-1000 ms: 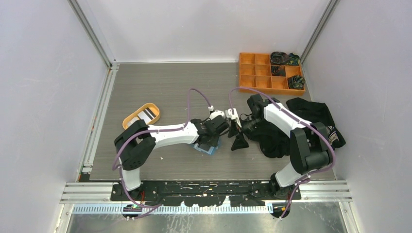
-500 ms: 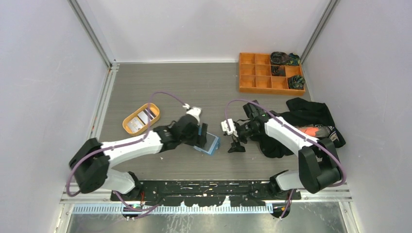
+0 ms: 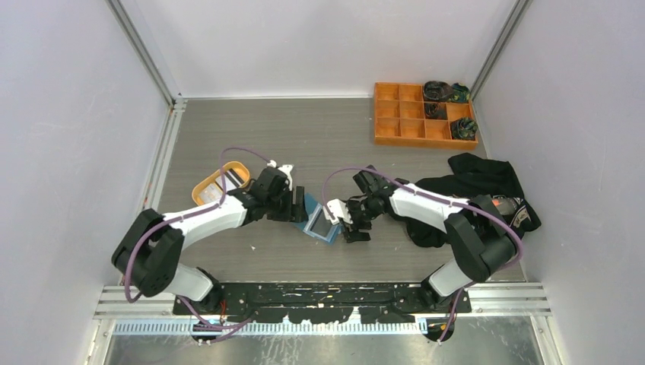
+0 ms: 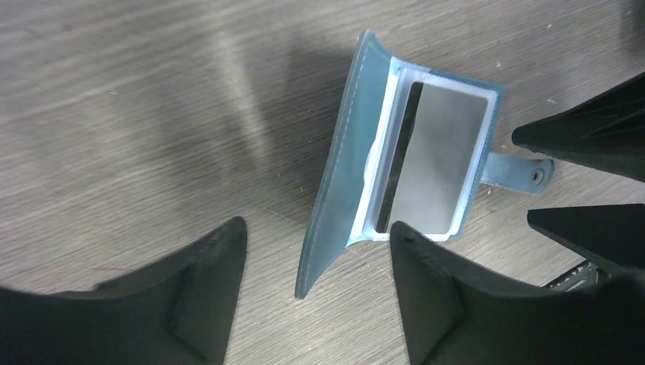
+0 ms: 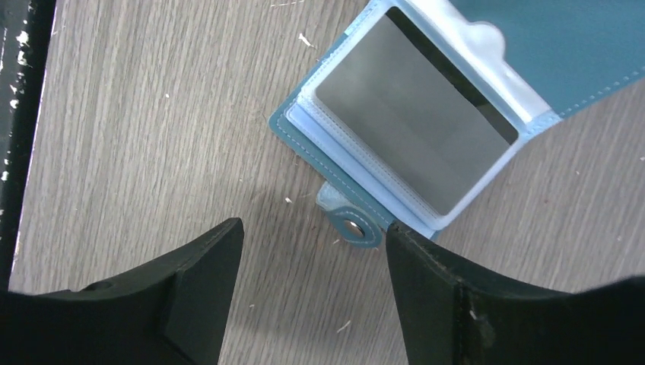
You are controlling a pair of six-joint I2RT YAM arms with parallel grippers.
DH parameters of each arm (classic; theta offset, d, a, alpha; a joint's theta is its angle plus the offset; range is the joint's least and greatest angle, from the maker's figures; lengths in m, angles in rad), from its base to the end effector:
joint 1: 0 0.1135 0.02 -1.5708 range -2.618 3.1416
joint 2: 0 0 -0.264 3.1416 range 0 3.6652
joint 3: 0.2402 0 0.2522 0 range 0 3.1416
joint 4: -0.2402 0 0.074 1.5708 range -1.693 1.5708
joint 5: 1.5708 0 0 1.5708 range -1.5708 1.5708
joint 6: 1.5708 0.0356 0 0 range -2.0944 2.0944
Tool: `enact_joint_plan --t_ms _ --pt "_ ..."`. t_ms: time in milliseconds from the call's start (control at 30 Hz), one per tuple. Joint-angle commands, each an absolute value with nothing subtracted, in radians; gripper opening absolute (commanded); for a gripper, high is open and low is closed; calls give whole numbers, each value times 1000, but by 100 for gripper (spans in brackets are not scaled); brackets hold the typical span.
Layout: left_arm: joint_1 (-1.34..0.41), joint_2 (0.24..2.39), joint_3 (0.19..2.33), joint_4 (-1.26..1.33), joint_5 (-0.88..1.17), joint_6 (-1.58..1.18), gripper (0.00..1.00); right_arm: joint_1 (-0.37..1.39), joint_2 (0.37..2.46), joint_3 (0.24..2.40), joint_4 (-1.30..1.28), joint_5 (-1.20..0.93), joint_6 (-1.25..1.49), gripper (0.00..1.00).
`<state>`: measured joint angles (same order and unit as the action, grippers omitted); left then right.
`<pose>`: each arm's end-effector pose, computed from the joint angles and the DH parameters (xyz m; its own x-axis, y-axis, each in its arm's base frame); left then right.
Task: Put the credit cards into the card holder
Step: Open the card holder at the center of the board.
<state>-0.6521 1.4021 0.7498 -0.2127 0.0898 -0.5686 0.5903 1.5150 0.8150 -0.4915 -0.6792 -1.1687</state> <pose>0.2188 -0.1711 0.1894 -0.8601 -0.0180 -0.5098 0.2226 0.8860 -0.4068 0.2110 0.1683 0.1707 0.2743 -0.6781 -0.6819 -0.9553 -0.2735 -0.1124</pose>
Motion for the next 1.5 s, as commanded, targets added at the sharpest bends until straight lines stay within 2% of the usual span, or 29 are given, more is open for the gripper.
enact_joint_plan --t_ms 0,67,267,333,433,567,800,1067,1200,1300,1467 --pt "-638 1476 804 -154 194 -581 61 623 1537 864 -474 -641 -1183 70" --pt "-631 1502 810 -153 208 -593 49 641 1543 872 -474 -637 -1186 62" --pt "-617 1524 797 -140 217 -626 18 663 1525 891 -510 -653 -1210 21" --pt "-615 1526 788 -134 220 -635 14 664 1502 903 -547 -666 -1240 11" --pt "-613 1527 766 -117 226 -655 11 662 1444 906 -573 -673 -1252 2" --pt "-613 1531 735 -75 276 -684 11 654 1338 899 -554 -695 -1230 1" --pt "-613 1482 684 -26 293 -722 27 632 1297 890 -570 -720 -1233 1" --pt "-613 1238 638 -153 151 -694 49 610 1327 898 -622 -710 -1290 1" --pt "-617 1135 615 -106 227 -680 57 596 1322 897 -633 -724 -1306 1" --pt "-663 1158 645 -64 274 -671 62 585 1323 897 -642 -735 -1318 1" --pt "-801 1332 750 -64 212 -650 70 557 1307 885 -634 -765 -1321 1"
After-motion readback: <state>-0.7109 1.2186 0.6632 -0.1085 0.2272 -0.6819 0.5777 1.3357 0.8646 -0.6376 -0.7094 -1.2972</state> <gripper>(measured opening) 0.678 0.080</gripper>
